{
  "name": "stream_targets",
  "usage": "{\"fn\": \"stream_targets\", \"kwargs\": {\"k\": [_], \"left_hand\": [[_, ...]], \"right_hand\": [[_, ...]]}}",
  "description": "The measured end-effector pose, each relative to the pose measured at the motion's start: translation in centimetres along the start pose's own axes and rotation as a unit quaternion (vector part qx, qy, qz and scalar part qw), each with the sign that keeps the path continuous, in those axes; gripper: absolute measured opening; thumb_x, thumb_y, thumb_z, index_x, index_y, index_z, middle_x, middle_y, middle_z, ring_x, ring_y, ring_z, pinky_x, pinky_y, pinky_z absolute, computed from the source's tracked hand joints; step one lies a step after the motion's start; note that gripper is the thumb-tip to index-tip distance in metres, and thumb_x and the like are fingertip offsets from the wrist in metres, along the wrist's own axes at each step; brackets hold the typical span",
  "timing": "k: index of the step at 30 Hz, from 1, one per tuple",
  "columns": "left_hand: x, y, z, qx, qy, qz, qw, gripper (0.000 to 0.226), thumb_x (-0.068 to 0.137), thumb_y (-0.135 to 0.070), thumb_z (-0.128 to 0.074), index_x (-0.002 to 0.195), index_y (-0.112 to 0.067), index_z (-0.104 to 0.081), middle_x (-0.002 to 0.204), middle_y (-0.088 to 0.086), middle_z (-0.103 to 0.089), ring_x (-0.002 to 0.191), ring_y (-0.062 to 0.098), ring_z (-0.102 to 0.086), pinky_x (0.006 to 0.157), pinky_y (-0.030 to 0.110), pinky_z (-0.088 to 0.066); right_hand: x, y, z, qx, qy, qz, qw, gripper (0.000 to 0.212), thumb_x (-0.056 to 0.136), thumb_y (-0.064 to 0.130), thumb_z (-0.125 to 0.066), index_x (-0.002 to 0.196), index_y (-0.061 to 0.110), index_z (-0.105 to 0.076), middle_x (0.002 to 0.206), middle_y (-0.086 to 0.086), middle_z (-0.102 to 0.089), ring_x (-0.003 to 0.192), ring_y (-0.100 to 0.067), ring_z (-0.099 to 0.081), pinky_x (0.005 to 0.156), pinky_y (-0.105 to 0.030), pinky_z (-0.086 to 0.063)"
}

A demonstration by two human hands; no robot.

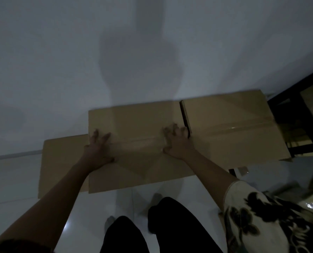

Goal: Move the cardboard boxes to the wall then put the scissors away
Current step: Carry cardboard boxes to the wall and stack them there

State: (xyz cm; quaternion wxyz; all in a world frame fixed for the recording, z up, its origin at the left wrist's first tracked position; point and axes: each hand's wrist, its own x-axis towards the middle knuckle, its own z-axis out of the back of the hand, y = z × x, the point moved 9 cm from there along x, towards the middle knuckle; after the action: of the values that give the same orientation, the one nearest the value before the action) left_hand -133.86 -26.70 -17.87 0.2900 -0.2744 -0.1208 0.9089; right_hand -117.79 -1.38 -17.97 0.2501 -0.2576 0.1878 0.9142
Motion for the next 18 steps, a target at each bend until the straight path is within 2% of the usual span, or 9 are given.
{"fn": "stream_targets", "kwargs": {"k": [3, 6, 9, 12, 18], "left_hand": [[0.5, -0.2, -0.4, 0.025, 0.018, 0.019, 0.999, 0.108, 0.074, -0.032, -0.082, 0.155, -0.023, -0.011, 0.159, 0.021, 0.012, 0.148, 0.036, -0.002, 0.110, 0.050, -0.027], [0.5, 0.1, -0.8, 0.059, 0.029, 0.026, 0.997, 0.105, 0.076, -0.040, -0.078, 0.155, -0.025, -0.009, 0.158, 0.023, 0.013, 0.148, 0.037, -0.001, 0.112, 0.050, -0.023], [-0.8, 1.1, -1.4, 0.056, 0.022, 0.032, 0.998, 0.108, 0.074, -0.051, -0.075, 0.154, -0.027, -0.007, 0.158, 0.023, 0.015, 0.147, 0.041, 0.002, 0.117, 0.052, -0.013], [-2.4, 1.3, -2.4, 0.032, 0.030, 0.026, 0.999, 0.114, 0.071, -0.055, -0.077, 0.154, -0.028, -0.004, 0.157, 0.023, 0.021, 0.146, 0.041, 0.009, 0.118, 0.051, -0.004], [-3.0, 0.9, -2.9, -0.005, 0.040, -0.002, 0.999, 0.117, 0.069, -0.045, -0.082, 0.155, -0.023, -0.006, 0.158, 0.018, 0.018, 0.147, 0.038, 0.006, 0.118, 0.051, -0.007]], "right_hand": [[-1.5, 2.8, -1.4, -0.055, 0.018, 0.039, 0.998, 0.102, 0.082, 0.061, -0.063, 0.155, 0.032, 0.002, 0.162, -0.008, 0.015, 0.146, -0.045, 0.008, 0.110, -0.063, -0.017], [-3.1, 5.7, -4.4, -0.115, 0.050, 0.089, 0.988, 0.119, 0.073, 0.069, -0.067, 0.153, 0.034, 0.013, 0.159, -0.013, 0.025, 0.143, -0.050, 0.016, 0.108, -0.071, -0.013], [-4.1, 7.1, -6.5, -0.173, 0.047, 0.106, 0.978, 0.138, 0.059, 0.077, -0.071, 0.148, 0.036, 0.026, 0.154, -0.020, 0.033, 0.139, -0.054, 0.024, 0.102, -0.078, -0.012], [-4.2, 7.3, -6.5, -0.177, 0.055, 0.089, 0.979, 0.146, 0.055, 0.066, -0.081, 0.146, 0.036, 0.029, 0.153, -0.019, 0.036, 0.138, -0.055, 0.025, 0.099, -0.080, -0.015], [-4.3, 7.0, -6.1, -0.177, 0.056, 0.065, 0.980, 0.144, 0.060, 0.055, -0.085, 0.145, 0.039, 0.030, 0.152, -0.017, 0.039, 0.139, -0.051, 0.025, 0.100, -0.080, -0.017]]}}
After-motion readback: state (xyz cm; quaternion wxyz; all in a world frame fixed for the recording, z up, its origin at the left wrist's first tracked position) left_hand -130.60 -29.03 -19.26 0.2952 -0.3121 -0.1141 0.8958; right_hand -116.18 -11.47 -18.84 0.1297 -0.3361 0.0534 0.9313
